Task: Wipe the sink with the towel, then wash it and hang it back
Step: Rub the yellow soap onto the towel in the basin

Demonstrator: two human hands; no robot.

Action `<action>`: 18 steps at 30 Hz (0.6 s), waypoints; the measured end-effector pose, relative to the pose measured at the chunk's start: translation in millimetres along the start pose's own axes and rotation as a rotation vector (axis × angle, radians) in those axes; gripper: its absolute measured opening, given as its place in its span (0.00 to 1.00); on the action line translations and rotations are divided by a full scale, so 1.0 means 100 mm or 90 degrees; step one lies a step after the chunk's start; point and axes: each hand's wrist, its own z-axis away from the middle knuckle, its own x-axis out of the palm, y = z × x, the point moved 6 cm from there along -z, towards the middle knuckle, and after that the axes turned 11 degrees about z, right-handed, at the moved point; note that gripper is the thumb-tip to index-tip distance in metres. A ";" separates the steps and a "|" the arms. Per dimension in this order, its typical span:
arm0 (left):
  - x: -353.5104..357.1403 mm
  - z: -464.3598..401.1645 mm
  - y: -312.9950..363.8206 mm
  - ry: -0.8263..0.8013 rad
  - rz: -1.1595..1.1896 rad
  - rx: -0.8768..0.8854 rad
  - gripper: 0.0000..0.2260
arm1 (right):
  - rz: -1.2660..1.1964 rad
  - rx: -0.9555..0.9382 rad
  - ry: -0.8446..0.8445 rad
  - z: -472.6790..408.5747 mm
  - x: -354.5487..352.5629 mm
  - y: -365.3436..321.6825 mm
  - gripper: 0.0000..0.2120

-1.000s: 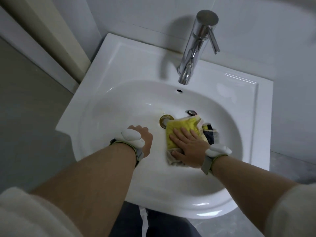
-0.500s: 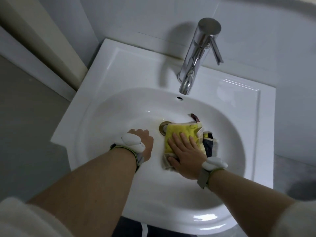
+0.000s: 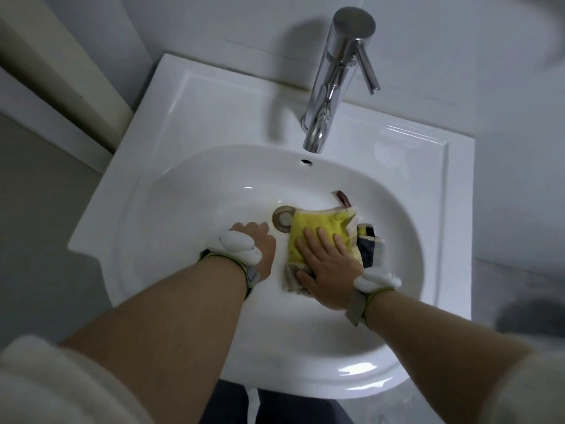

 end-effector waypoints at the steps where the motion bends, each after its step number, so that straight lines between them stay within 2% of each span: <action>1: 0.00 -0.01 0.09 0.004 0.013 0.007 0.20 | 0.012 0.006 -0.022 0.16 0.02 0.03 0.39; 3: 0.00 -0.03 0.20 0.001 0.026 0.017 0.19 | 0.011 0.005 -0.075 0.32 0.07 0.04 0.45; 5: -0.02 -0.03 0.33 0.010 0.031 0.036 0.17 | 0.013 -0.015 -0.117 0.39 0.07 0.08 0.46; 10: 0.03 -0.01 0.52 0.036 0.067 0.066 0.10 | 0.115 -0.001 -0.113 0.34 -0.04 0.45 0.39; 14: 0.03 0.05 0.58 0.027 0.053 0.072 0.11 | 0.144 0.035 -0.116 0.45 -0.03 0.51 0.45; 17: 0.06 0.10 0.60 0.007 0.054 0.065 0.01 | 0.124 0.075 -0.119 0.55 0.01 0.40 0.40; 18: 0.04 0.08 0.61 0.023 0.055 0.066 0.02 | 0.114 0.086 -0.129 0.59 0.02 0.36 0.36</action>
